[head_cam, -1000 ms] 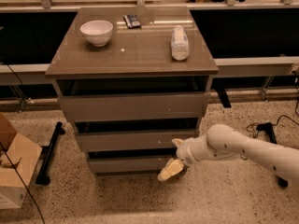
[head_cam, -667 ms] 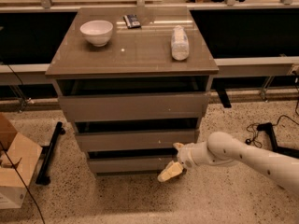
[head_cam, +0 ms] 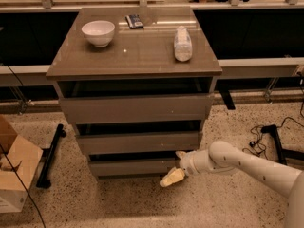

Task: Open bottom drawer

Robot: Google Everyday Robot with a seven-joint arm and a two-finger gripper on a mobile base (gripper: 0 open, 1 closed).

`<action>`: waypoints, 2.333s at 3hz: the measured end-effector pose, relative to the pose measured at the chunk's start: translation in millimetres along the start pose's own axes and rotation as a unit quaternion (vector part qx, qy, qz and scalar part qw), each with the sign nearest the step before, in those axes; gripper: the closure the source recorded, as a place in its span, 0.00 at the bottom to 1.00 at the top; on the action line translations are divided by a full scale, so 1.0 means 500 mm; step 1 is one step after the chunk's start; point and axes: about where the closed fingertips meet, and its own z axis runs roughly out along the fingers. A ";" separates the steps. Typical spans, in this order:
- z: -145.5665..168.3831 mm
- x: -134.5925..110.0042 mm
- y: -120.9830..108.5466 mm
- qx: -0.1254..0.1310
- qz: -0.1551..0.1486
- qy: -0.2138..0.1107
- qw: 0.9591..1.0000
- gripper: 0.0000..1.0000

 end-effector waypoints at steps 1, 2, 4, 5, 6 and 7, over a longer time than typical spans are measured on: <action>0.030 0.011 0.010 0.016 -0.010 0.011 1.000 0.00; 0.063 0.051 0.009 0.052 -0.010 0.025 0.998 0.00; 0.123 0.097 -0.048 0.107 -0.034 0.030 0.993 0.00; 0.188 0.130 -0.100 0.099 -0.041 0.040 0.993 0.00; 0.233 0.137 -0.150 0.094 -0.042 0.045 0.994 0.00; 0.273 0.159 -0.204 0.089 -0.030 0.050 0.994 0.00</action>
Offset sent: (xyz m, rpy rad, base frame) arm -0.0111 0.0071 -0.0679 -0.1745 -0.0828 -0.1285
